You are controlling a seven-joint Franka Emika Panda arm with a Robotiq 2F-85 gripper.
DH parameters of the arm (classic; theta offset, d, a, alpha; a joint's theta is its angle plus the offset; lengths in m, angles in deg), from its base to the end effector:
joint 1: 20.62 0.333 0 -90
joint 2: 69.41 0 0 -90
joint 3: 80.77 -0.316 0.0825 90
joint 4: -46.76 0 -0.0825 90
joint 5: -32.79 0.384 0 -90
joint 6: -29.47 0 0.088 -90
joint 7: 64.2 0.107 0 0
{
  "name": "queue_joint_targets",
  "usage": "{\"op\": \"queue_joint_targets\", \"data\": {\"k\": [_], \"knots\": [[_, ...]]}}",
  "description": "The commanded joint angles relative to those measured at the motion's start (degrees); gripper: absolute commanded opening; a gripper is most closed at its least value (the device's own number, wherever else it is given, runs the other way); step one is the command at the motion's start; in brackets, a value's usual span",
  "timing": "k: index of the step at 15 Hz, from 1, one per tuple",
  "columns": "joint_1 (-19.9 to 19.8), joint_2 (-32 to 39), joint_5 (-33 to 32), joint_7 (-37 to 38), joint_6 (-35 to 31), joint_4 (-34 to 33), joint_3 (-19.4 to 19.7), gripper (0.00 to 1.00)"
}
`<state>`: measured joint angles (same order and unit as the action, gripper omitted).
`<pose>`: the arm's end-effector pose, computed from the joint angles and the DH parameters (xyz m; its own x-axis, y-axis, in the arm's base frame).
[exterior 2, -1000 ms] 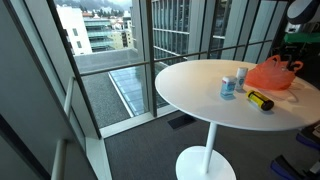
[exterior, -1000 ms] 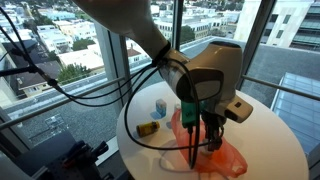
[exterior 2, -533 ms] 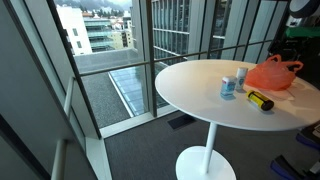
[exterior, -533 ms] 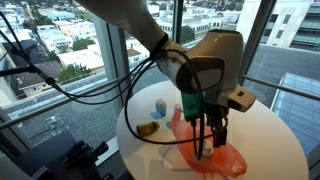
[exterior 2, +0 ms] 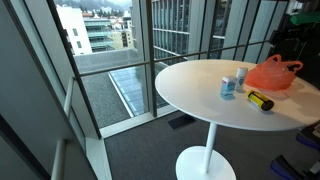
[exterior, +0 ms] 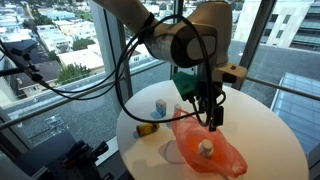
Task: Pick up the white medicine bottle and put it in the orange plastic bag
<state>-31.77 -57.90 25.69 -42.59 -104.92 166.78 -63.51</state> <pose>0.5104 -0.2742 0.3362 0.7107 -0.6961 0.1019 -0.7033 -0.7002 0.1230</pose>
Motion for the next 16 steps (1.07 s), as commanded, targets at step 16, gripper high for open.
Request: {"op": "queue_joint_targets", "data": {"k": [16], "knots": [[5.6,-19.7,3.9,-28.2,11.7,7.6,-10.5,1.00]]}}
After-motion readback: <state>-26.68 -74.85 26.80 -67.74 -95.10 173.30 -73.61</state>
